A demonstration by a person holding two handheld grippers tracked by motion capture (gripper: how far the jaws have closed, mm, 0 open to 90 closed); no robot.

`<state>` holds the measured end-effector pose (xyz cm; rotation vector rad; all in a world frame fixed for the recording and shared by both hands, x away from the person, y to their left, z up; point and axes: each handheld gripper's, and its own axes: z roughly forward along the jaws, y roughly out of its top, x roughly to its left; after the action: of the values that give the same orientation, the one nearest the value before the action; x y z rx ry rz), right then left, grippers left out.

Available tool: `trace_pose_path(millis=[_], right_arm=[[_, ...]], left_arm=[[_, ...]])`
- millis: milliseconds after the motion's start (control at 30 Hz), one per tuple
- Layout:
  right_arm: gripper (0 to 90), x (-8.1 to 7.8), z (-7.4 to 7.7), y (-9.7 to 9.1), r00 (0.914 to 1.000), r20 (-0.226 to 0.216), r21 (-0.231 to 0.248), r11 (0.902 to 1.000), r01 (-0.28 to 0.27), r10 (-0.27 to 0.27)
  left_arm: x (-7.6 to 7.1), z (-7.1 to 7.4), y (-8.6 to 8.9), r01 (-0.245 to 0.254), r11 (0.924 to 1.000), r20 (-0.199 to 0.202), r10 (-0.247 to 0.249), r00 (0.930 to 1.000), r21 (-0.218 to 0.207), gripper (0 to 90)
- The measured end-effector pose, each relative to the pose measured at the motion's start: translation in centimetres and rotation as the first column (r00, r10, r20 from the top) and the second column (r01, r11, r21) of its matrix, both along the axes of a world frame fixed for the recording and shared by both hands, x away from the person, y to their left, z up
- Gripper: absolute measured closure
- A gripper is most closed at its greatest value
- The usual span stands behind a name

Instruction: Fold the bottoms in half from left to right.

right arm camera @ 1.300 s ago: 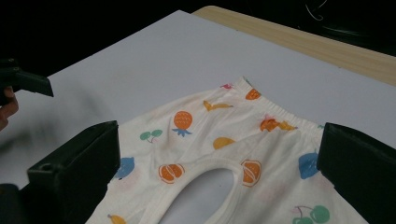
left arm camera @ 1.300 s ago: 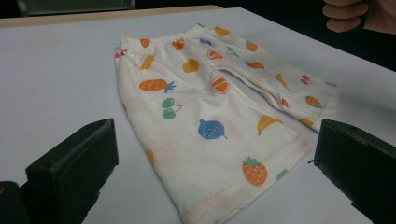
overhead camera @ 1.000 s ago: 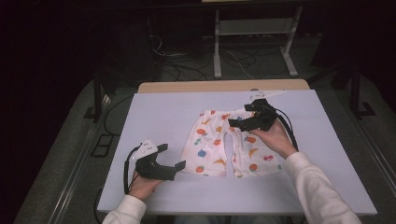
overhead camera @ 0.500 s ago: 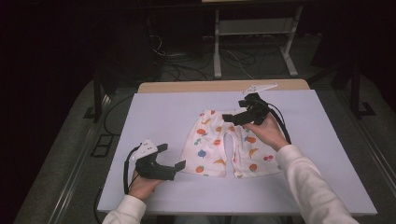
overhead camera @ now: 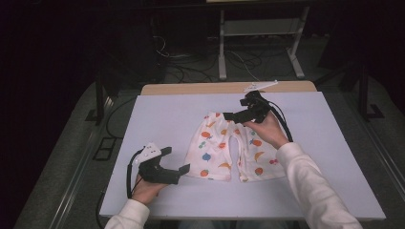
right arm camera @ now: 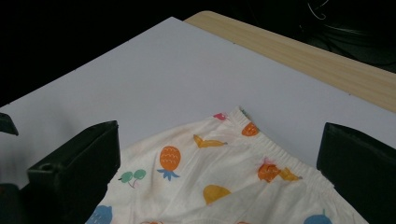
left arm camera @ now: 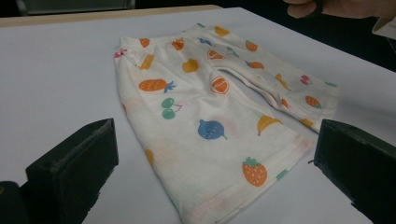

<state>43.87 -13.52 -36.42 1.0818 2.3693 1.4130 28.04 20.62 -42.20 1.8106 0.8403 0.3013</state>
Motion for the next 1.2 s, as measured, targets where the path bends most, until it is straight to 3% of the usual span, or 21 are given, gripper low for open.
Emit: trace_pose_path(millis=[1200], right_arm=[[0.0, 4.0, -2.5, 4.5, 0.9990, -0.026, -0.023, 0.9991, 0.036, -0.036]], left_arm=[[0.2, 0.0, -0.2, 0.006, 1.0000, -0.005, -0.006, 1.0000, -0.007, 0.0]])
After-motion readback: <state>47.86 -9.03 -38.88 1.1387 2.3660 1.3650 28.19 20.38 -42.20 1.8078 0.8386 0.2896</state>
